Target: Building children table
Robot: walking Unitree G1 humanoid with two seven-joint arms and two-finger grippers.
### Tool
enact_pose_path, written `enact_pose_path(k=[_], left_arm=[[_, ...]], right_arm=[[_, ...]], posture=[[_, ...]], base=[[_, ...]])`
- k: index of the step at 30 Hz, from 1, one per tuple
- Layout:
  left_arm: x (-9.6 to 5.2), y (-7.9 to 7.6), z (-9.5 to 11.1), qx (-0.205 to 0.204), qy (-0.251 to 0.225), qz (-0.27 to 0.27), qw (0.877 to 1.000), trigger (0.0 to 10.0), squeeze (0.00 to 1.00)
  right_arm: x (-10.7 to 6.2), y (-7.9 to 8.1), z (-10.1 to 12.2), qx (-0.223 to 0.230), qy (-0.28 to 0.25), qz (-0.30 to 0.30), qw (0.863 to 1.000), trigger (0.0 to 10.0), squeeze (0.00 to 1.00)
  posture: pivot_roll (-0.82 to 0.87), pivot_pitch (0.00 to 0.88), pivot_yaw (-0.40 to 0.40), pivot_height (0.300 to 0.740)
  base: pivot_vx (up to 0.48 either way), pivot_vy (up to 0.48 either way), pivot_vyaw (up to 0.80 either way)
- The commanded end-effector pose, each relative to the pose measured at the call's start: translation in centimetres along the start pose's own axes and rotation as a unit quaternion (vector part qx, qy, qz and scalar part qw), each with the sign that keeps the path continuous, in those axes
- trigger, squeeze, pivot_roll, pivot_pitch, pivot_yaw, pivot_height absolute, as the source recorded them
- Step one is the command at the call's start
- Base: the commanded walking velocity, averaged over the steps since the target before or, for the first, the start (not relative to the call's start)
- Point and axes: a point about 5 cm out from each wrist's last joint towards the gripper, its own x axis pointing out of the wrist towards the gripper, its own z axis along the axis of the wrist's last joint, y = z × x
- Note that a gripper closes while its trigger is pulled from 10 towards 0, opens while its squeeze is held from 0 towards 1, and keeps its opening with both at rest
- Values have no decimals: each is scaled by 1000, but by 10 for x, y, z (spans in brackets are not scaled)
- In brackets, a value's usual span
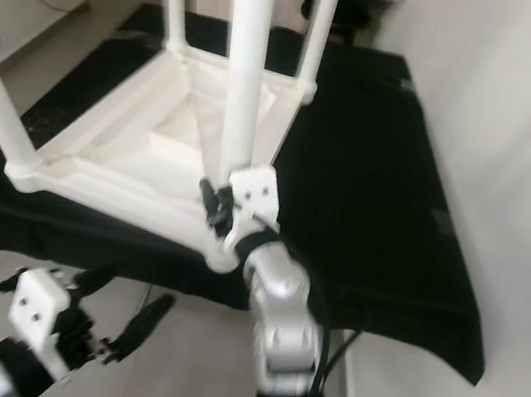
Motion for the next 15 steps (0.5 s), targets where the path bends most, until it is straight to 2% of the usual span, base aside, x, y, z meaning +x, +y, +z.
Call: enact_pose_path(k=[1,2,3,6,7,8,9,12,13,15], left_arm=[[-1,0,-4,-4,13,-7,1000,10000,0],[1,-1,-6,-3,14,-13,1000,10000,0],[1,-1,-6,-2,13,-11,1000,10000,0],[1,0,-6,-1,12,-8,1000,10000,0],[1,0,-6,-1,11,-4,1000,10000,0],[1,0,-5,-1,10,-2,1000,10000,0],[1,0,-5,-1,10,-2,1000,10000,0],[1,0,-5,-2,10,-2,1000,10000,0],[1,-1,-5,-3,10,-3,1000,10000,0],[1,-2,-4,-3,9,-4,1000,10000,0]], right_arm=[[-2,18,-34,46,82,24,995,0,0],[12,19,-28,62,64,61,994,10000,0],[18,21,-23,75,54,97,991,10000,576],[21,22,-19,85,48,122,988,10000,576],[20,29,-12,87,39,168,981,10000,1000],[18,33,-5,81,32,202,975,10000,1000],[18,33,-5,81,32,202,975,10000,1000],[13,31,2,49,24,296,954,10000,1000],[15,27,-1,40,25,321,946,10000,0],[18,22,-6,25,31,355,934,10000,0]], posture=[[-21,188,-64,740],[-7,179,-89,740],[-7,181,-90,740],[-7,181,-89,740],[-3,178,-90,740],[1,181,-91,740],[1,181,-91,740],[1,178,-96,740],[5,178,-97,740],[17,179,-98,740]], base=[[0,0,0],[0,0,0],[0,0,0],[0,0,0],[0,0,0],[0,0,0],[0,0,0],[0,0,0],[0,0,0],[0,0,0]])
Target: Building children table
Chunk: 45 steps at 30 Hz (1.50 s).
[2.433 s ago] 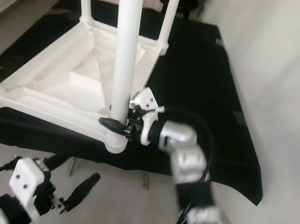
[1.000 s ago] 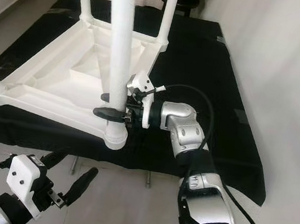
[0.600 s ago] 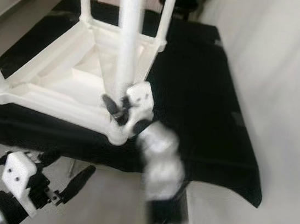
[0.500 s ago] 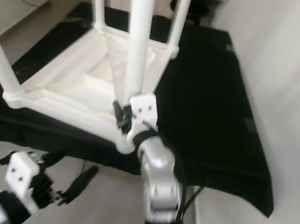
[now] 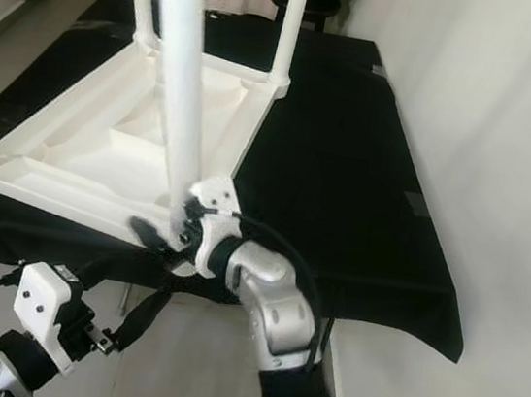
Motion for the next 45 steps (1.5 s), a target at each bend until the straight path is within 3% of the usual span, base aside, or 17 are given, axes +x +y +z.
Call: enact_pose_path(k=[1,8,9,10,19,26,27,28,29,32,33,37,38,39,42,43,45], left_arm=[[-2,-2,-3,-3,10,-2,1000,10000,0],[-4,-5,-3,-2,10,-1,1000,10000,0],[-4,-5,-3,-2,11,-1,1000,10000,0],[-5,-6,-3,-2,11,-1,1000,10000,0],[-6,-10,-2,-5,12,-2,1000,10000,0],[-6,-9,-1,-7,12,-4,1000,10000,0],[-6,-8,-2,-6,12,-4,1000,10000,0],[-6,-8,-2,-6,12,-4,1000,10000,0],[-6,-6,-2,-5,12,-3,1000,10000,0],[-5,-5,-3,-3,13,-4,1000,10000,0],[-4,-4,-4,-2,13,-5,1000,10000,0],[-2,-4,-5,0,15,-10,1000,10000,0],[-2,-3,-5,2,16,-8,1000,10000,0],[-2,-3,-5,4,15,-3,1000,10000,0],[-3,-2,-5,6,15,2,1000,10000,0],[-3,-2,-5,7,14,6,1000,10000,0],[-3,-1,-4,7,14,8,1000,10000,0]], right_arm=[[4,4,-9,2,12,53,999,10000,0],[12,-11,-4,-20,21,106,994,10000,0],[15,-19,2,-22,19,109,994,1412,0],[17,-26,7,-21,16,107,994,0,0],[5,-42,9,-8,7,90,996,0,0],[-20,-43,-16,17,42,-12,999,0,0],[-30,-51,-31,25,76,-230,970,0,0],[-30,-51,-31,25,76,-230,970,0,0],[-51,-32,-46,42,104,-410,905,0,0],[-40,-16,-41,40,90,-393,914,0,0],[-26,-6,-37,33,76,-351,933,0,0],[-5,-2,-35,40,66,-304,950,0,0],[2,-4,-36,45,67,-293,953,2588,0],[7,-7,-34,66,55,-277,957,10000,0],[10,-8,-31,80,46,-269,959,10000,0],[14,-7,-26,99,34,-219,970,10000,1000],[17,-8,-19,110,18,-161,981,10000,1000]], posture=[[17,179,-98,740],[30,180,-99,740],[32,179,-99,740],[31,182,-103,740],[27,184,-101,740],[4,191,-107,740],[-6,193,-109,740],[-6,193,-109,740],[-18,196,-103,740],[-23,184,-83,740],[-24,169,-82,740],[5,171,-99,740],[8,167,-99,740],[11,167,-100,740],[16,169,-101,740],[16,169,-99,740],[16,169,-99,740]], base=[[0,0,0],[0,0,0],[0,0,0],[0,0,0],[0,0,0],[0,0,0],[0,0,0],[0,0,0],[0,0,0],[0,0,0],[0,0,0],[0,0,0],[0,0,0],[0,0,0],[0,0,0],[0,0,0],[0,0,0]])
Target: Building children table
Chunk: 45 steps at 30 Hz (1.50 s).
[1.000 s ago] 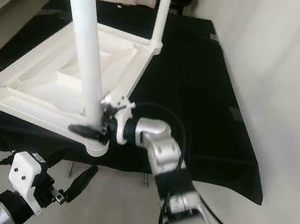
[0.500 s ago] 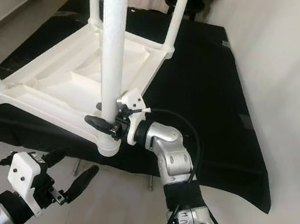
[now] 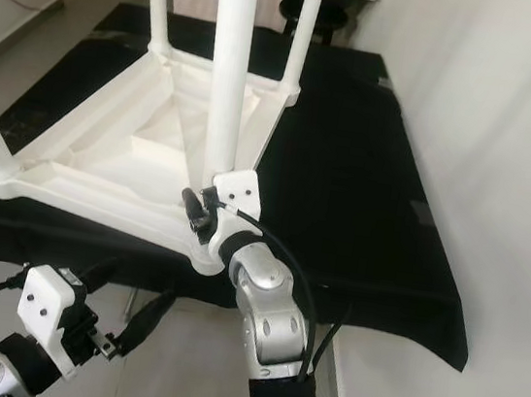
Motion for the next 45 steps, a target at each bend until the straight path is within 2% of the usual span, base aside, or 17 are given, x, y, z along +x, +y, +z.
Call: enact_pose_path(k=[1,2,3,4,16,17,18,19,20,21,29,32,34,36,37,39,45], left_arm=[[-2,1,-2,8,9,3,1000,10000,0],[-2,1,-2,9,9,3,1000,10000,0],[-2,0,-2,8,9,2,1000,10000,0],[-2,0,-2,8,10,1,1000,10000,0],[-4,-3,-1,8,11,1,1000,10000,0],[-4,-3,0,9,11,2,1000,10000,0],[-4,-3,0,9,11,2,1000,10000,0],[-4,-3,0,9,12,3,1000,10000,0],[-4,-3,0,9,12,3,1000,10000,0],[-4,-4,0,10,12,3,1000,10000,0],[-4,-5,0,9,12,2,1000,10000,0],[-4,-4,0,8,12,2,1000,10000,0],[-4,-3,0,8,12,1,1000,10000,0],[-4,-3,0,8,12,1,1000,10000,0],[-4,-2,-1,9,13,2,1000,10000,0],[-2,0,-2,11,13,1,1000,10000,0],[0,2,-5,13,15,1,1000,10000,0]], right_arm=[[6,14,12,18,-6,81,997,10000,1000],[5,13,17,17,-10,93,995,10000,1000],[3,7,22,-1,-16,114,993,10000,141],[2,2,27,-16,-16,143,989,10000,0],[3,-21,50,-108,-5,283,953,10000,0],[5,-20,53,-109,-10,290,951,6902,0],[5,-20,53,-109,-10,290,951,6902,0],[6,-20,55,-109,-12,299,948,2196,0],[6,-20,55,-109,-12,299,948,2196,0],[6,-21,57,-110,-13,309,945,0,0],[-1,-34,55,-110,-3,318,942,0,0],[-7,-49,43,-101,7,231,968,0,0],[-12,-57,23,-109,24,90,990,0,0],[-12,-57,23,-109,24,90,990,0,0],[-20,-64,9,-114,30,-83,990,0,0],[-34,-43,-11,-102,33,-194,975,0,0],[-19,-20,-8,-101,9,-148,984,0,0]], posture=[[16,172,-101,740],[16,172,-101,740],[19,173,-100,740],[21,175,-101,740],[38,190,-109,740],[41,190,-110,740],[41,190,-110,740],[41,190,-110,740],[41,190,-110,740],[48,192,-112,740],[38,193,-109,740],[28,194,-111,740],[24,193,-116,740],[24,193,-116,740],[15,186,-115,740],[15,175,-96,740],[21,147,-90,740]], base=[[0,0,0],[0,0,0],[0,0,0],[0,0,0],[0,0,0],[0,0,0],[0,0,0],[0,0,0],[0,0,0],[0,0,0],[0,0,0],[0,0,0],[0,0,0],[0,0,0],[0,0,0],[0,0,0],[0,0,0]])
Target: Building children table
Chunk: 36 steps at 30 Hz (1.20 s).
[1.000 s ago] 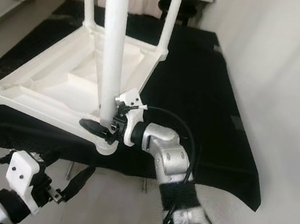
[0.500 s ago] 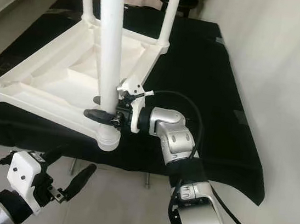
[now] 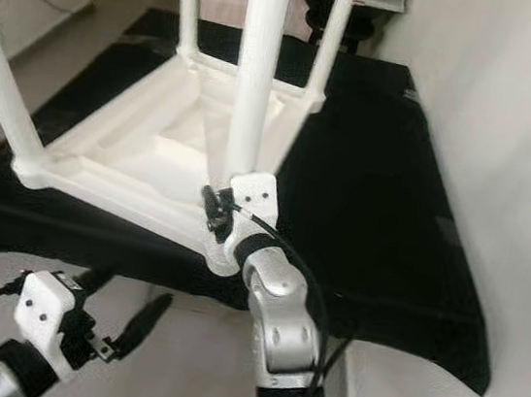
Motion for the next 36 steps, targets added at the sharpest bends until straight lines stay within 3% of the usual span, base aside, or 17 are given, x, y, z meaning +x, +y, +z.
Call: enact_pose_path(k=[1,2,5,7,8,9,11,13,14,15,16,22,28,29,36], left_arm=[[0,1,-5,4,10,-6,1000,10000,0],[0,0,-6,5,10,-6,1000,10000,0],[0,0,-6,8,9,0,1000,10000,0],[0,0,-6,8,9,0,1000,10000,0],[0,1,-6,8,8,3,1000,10000,0],[0,1,-6,9,8,5,1000,10000,0],[0,1,-6,9,8,5,1000,10000,0],[0,0,-5,9,7,4,1000,10000,0],[0,-1,-4,8,6,3,1000,10000,0],[0,-1,-4,8,6,3,1000,10000,0],[0,-1,-4,8,6,3,1000,10000,0],[-1,-4,-1,7,4,4,1000,10000,0],[-1,-7,-1,6,3,3,1000,10000,0],[-1,-8,0,5,1,4,1000,10000,0],[-2,-9,1,4,0,6,1000,10000,0]], right_arm=[[8,5,-25,-18,64,10,998,0,0],[14,8,-24,-8,62,25,998,10000,0],[19,13,-22,27,57,61,996,10000,0],[19,13,-22,27,57,61,996,10000,0],[21,14,-19,37,47,85,995,10000,1000],[22,14,-11,34,28,118,992,10000,1000],[22,14,-11,34,28,118,992,10000,1000],[25,5,4,-1,1,199,980,10000,980],[26,0,9,-26,-5,229,973,10000,173],[26,0,9,-26,-5,229,973,10000,173],[27,-6,11,-45,-4,244,969,10000,0],[35,-20,20,-108,14,346,932,10000,0],[40,-23,29,-102,6,378,920,10000,0],[40,-22,40,-69,-13,421,904,0,0],[36,-24,41,-59,-23,445,893,0,0]], posture=[[32,141,-98,740],[34,134,-104,740],[34,134,-104,740],[34,134,-104,740],[35,133,-106,740],[36,132,-107,740],[36,132,-107,740],[39,145,-104,740],[39,146,-104,740],[39,146,-104,740],[41,152,-102,740],[42,178,-111,740],[38,184,-124,740],[30,193,-127,740],[22,199,-119,740]], base=[[0,0,0],[0,0,0],[0,0,0],[0,0,0],[0,0,0],[0,0,0],[0,0,0],[0,0,0],[0,0,0],[0,0,0],[0,0,0],[0,0,0],[0,0,0],[0,0,0],[0,0,0]])
